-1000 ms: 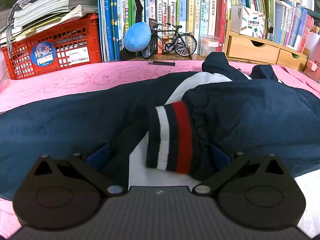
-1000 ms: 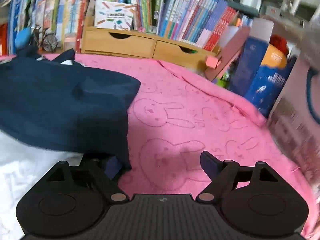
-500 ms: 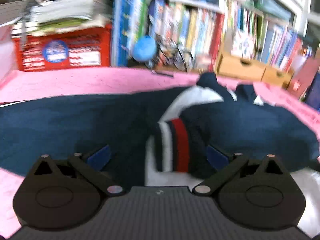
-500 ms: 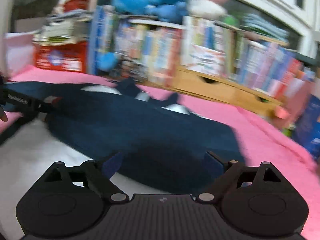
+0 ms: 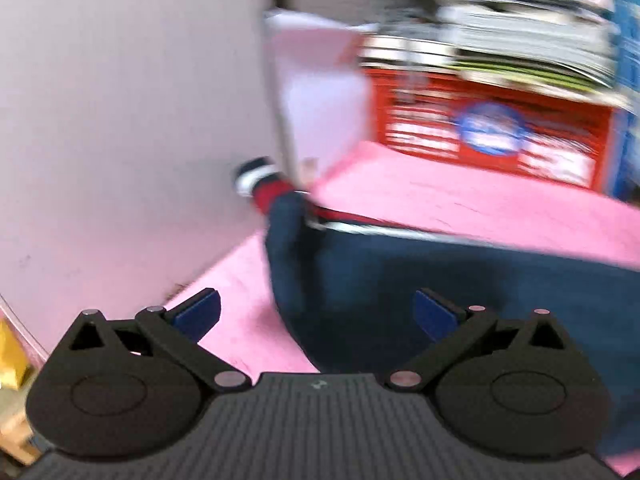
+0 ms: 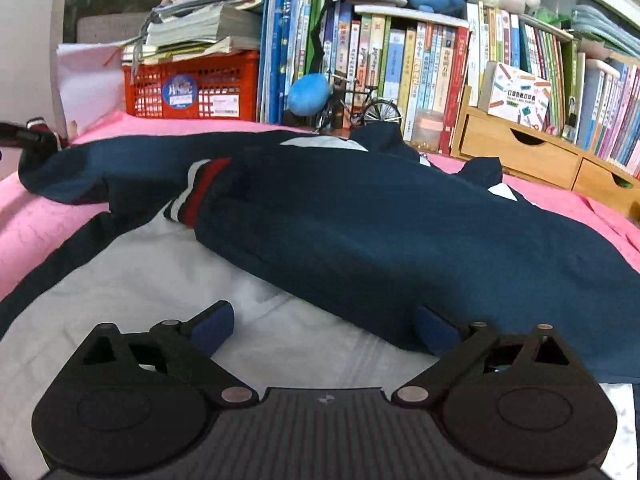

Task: Fold clothes
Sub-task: 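Grasp the striped cuff with the left gripper, then carry the sleeve across the jacket front and open the left gripper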

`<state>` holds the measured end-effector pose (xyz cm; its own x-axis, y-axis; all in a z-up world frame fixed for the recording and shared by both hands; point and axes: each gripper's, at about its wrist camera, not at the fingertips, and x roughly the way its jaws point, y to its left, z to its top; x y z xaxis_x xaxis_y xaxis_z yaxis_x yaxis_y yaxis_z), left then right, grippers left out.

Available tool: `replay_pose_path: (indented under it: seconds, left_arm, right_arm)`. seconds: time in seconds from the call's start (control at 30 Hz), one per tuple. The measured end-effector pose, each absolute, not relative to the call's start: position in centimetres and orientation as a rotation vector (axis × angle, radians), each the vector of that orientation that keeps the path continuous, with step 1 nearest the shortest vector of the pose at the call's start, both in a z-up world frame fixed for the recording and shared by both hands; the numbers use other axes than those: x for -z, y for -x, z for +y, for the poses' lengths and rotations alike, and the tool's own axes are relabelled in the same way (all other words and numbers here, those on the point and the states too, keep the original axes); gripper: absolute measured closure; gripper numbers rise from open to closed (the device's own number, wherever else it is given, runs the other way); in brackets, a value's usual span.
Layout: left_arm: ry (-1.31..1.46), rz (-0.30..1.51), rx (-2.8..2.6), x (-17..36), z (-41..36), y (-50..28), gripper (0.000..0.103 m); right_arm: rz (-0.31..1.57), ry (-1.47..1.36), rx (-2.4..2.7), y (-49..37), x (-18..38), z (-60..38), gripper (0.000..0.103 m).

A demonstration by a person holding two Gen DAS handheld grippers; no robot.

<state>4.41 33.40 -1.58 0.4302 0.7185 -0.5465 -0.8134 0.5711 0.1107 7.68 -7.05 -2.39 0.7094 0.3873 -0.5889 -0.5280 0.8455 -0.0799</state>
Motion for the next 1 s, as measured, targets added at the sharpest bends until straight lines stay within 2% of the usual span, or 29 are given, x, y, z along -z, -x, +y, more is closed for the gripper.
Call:
replay_pose_path:
  seconds: [0.13, 0.17, 0.23, 0.27, 0.3, 0.33, 0.53, 0.63, 0.73, 0.83, 0.9, 1.0]
  left_arm:
    - [0.255, 0.519, -0.894, 2.8, 36.9, -5.1, 0.005]
    - [0.282, 0.526, -0.882, 3.2, 37.7, -5.1, 0.012]
    - [0.369, 0.539, -0.894, 3.8, 39.0, -5.3, 0.045]
    - [0.408, 0.543, -0.902, 4.1, 39.6, -5.4, 0.073]
    - [0.407, 0.528, -0.925, 3.8, 39.3, -5.2, 0.095]
    - [0.405, 0.513, -0.945, 3.6, 39.1, -5.0, 0.100]
    - [0.221, 0.346, -0.769, -2.4, 32.6, -3.7, 0.101]
    - [0.098, 0.252, -0.551, -7.2, 24.7, -3.7, 0.101]
    - [0.016, 0.201, -0.262, -10.3, 15.2, -4.2, 0.101]
    - [-0.032, 0.228, -0.004, -9.0, 6.1, -5.7, 0.100]
    - [-0.024, 0.332, 0.107, -5.7, 1.2, -7.9, 0.098]
    - [-0.006, 0.586, 0.198, 0.5, -4.2, -11.3, 0.092]
  right_arm:
    - [0.616, 0.225, -0.514, -8.0, 2.6, -7.5, 0.000]
    - [0.620, 0.220, -0.516, -8.1, 2.6, -7.5, 0.000]
    - [0.627, 0.211, -0.519, -8.2, 2.7, -7.7, 0.000]
    - [0.630, 0.206, -0.520, -8.3, 2.7, -7.7, 0.000]
    - [0.630, 0.206, -0.520, -8.2, 2.7, -7.7, 0.000]
    - [0.630, 0.206, -0.520, -8.2, 2.7, -7.7, 0.000]
    - [0.631, 0.190, -0.521, -8.3, 2.7, -8.0, 0.000]
    - [0.607, 0.097, -0.489, -7.8, 2.0, -9.9, 0.002]
    - [0.587, -0.154, -0.502, -7.0, 1.1, -15.6, 0.002]
    - [0.561, -0.225, -0.427, -5.9, 0.5, -20.2, 0.001]
    - [0.558, -0.232, -0.369, -5.2, 0.3, -22.7, 0.001]
    - [0.573, -0.233, -0.300, -4.3, 0.4, -25.7, 0.001]
